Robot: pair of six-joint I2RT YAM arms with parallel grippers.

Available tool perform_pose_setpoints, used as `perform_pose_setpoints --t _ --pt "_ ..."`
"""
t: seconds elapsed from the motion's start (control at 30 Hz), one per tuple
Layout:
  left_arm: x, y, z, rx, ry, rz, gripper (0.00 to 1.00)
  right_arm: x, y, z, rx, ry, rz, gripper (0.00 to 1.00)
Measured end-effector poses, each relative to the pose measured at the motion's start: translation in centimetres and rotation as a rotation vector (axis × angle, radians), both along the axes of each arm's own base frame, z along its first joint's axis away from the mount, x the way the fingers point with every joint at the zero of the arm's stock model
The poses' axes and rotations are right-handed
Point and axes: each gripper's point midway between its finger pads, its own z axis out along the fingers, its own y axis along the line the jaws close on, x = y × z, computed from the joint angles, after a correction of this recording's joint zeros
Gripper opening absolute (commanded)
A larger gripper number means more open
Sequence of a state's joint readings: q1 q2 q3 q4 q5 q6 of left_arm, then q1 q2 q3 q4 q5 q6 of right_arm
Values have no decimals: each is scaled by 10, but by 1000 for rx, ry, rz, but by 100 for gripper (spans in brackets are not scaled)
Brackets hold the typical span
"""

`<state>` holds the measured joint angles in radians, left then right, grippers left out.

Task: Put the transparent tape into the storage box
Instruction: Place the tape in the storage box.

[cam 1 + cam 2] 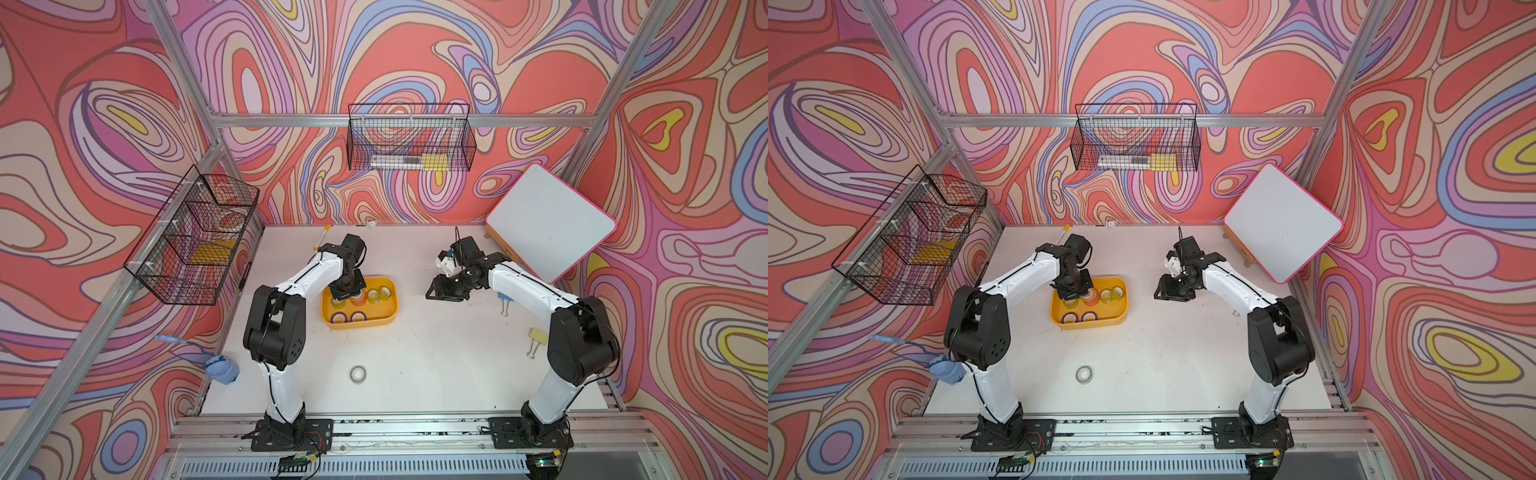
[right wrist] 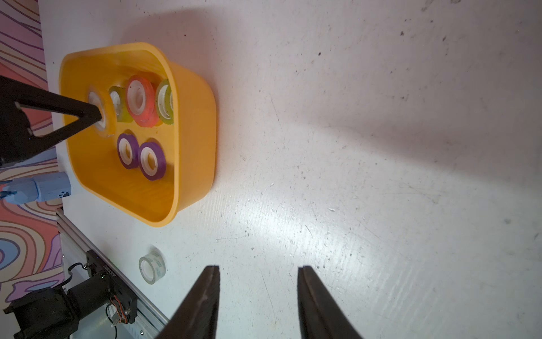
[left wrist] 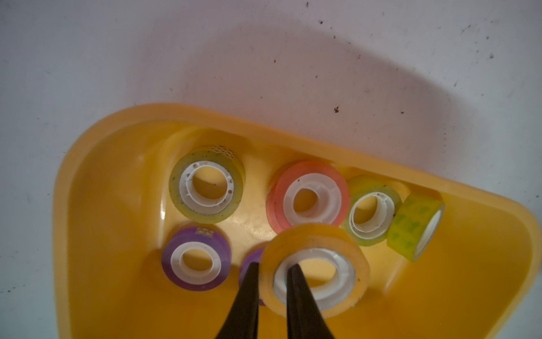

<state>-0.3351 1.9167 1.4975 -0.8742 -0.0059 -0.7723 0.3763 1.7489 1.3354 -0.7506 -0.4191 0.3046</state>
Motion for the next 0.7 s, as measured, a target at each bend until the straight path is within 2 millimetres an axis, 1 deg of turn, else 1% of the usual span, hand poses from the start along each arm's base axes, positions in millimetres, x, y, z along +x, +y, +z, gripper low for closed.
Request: perform_pose_setpoints --t 0.1,0.17,0.33,0.53,0.6,0.67,0.7 --pt "3 -2 -9 3 18 -7 14 0 -2 0 -1 2 -4 44" --pt "6 -3 -12 6 22 -11 14 1 -3 0 -2 4 -6 44" --pt "15 -6 -11 3 8 -17 15 2 -5 0 -2 3 -13 44" --pt "15 -6 -17 7 20 -18 15 3 -6 0 -2 3 -16 44" --pt "14 -6 -19 8 25 -18 19 3 -7 0 -2 2 -14 44" --pt "14 -6 -20 9 26 -18 25 3 -7 0 -3 2 -14 45" --pt "15 -6 -19 9 25 -18 30 3 -7 0 -2 1 -15 45"
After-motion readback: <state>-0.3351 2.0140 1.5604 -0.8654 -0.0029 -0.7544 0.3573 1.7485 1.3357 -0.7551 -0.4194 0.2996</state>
